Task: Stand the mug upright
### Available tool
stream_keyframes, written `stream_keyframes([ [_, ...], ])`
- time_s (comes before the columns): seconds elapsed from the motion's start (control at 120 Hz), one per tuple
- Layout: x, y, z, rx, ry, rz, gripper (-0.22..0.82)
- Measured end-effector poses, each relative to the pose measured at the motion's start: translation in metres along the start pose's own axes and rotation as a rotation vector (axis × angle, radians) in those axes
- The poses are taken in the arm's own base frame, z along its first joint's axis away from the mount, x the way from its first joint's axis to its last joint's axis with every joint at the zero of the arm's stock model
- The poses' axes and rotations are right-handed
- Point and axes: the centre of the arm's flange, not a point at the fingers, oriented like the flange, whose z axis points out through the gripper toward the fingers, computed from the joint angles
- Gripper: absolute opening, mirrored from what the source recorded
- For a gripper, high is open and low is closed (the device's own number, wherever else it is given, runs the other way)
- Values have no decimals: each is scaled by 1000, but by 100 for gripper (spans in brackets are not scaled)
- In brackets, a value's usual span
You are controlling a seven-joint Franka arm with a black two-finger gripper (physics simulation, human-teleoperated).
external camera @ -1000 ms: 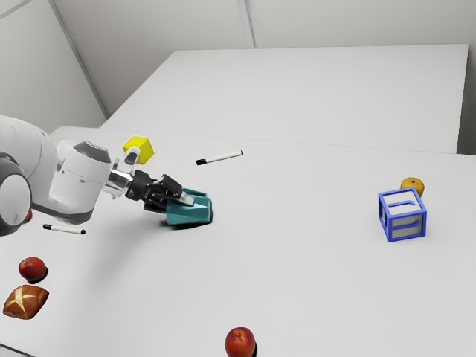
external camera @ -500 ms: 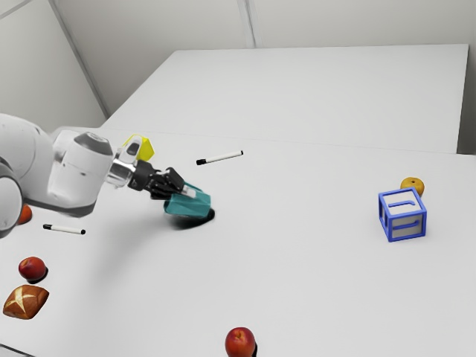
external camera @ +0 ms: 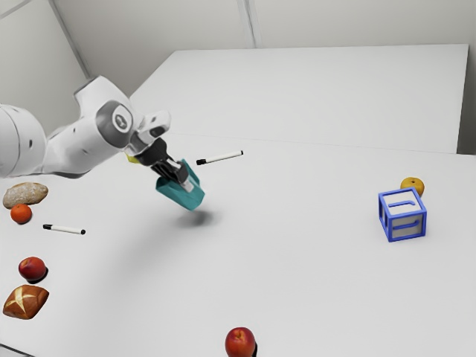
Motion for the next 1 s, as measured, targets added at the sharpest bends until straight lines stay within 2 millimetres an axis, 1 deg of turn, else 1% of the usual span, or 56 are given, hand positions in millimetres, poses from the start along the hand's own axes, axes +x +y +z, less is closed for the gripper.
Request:
stream_keyframes([
  [0.183, 11, 13, 9, 158, -112, 93, -15],
  [0.283, 14, 25, 17, 210, -157, 125, -15],
  [0.375, 10, 33, 21, 241, -184, 127, -15],
  [0.458, 3, 40, 23, 266, -206, 127, -15],
  [0.542, -7, 45, 30, 287, -228, 124, -15],
  [0.633, -16, 46, 42, 306, -245, 111, -15],
  [0.758, -18, 42, 55, 334, -245, 87, -15],
  [1.0, -21, 39, 65, 360, -222, 44, -15],
])
